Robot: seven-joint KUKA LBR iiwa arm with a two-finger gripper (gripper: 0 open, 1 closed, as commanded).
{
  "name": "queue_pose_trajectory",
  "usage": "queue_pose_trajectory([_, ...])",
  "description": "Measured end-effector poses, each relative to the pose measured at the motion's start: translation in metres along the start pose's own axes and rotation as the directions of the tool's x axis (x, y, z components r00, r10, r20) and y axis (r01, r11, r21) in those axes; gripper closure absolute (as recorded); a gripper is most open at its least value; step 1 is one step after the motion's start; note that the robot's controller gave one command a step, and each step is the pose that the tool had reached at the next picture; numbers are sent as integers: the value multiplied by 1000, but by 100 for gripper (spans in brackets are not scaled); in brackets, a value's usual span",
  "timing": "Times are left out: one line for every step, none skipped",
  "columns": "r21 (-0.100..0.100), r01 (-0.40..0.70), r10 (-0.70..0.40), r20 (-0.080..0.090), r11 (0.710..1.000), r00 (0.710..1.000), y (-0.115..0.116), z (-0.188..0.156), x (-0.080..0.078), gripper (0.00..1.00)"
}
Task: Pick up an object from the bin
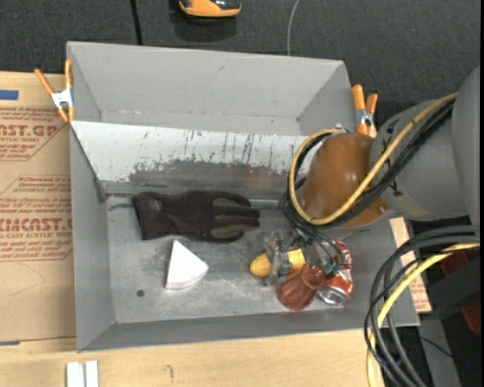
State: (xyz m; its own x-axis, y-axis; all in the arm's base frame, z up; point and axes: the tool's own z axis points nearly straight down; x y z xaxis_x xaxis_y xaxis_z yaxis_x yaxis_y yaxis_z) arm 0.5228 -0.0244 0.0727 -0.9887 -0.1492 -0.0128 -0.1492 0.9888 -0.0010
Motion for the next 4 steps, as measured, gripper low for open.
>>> queue_pose_trajectory([-2,13,-13,-13,1000,1000,-1,-31,-6,100])
queue_pose_trajectory([-2,11,-11,-18,1000,1000,18,-85,4,100])
queue_pose_trajectory([-1,12,-12,-9,1000,1000,2,-122,-24,100])
queue_pose_trajectory([-2,-22,22,-14,1000,1000,5,-170,-34,100])
